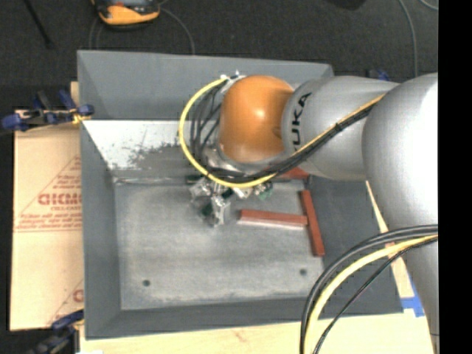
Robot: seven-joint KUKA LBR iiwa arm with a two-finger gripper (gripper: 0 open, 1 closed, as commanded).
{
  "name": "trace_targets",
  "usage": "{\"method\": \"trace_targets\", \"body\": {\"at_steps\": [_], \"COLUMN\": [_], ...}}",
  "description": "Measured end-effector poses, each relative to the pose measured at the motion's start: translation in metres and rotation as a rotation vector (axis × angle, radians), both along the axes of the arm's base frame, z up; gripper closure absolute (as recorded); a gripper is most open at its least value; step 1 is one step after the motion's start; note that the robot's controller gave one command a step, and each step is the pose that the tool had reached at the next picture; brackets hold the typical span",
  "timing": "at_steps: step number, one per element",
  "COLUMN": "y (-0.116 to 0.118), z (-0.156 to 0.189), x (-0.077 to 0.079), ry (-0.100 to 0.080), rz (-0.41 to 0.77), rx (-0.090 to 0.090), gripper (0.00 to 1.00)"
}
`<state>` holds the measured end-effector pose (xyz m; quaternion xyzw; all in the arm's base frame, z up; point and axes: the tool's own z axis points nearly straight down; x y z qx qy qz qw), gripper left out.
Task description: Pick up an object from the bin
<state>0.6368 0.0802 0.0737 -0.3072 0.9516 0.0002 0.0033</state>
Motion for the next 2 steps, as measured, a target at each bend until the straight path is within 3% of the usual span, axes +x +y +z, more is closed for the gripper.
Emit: {"method": "trace_targets", "body": {"at_steps": [2], "y": [0.000], "z": [0.013], "x": [-0.001], "ry": [0.002], "rz": [-0.002], "rx": [0.000], "gripper": [1.00]}}
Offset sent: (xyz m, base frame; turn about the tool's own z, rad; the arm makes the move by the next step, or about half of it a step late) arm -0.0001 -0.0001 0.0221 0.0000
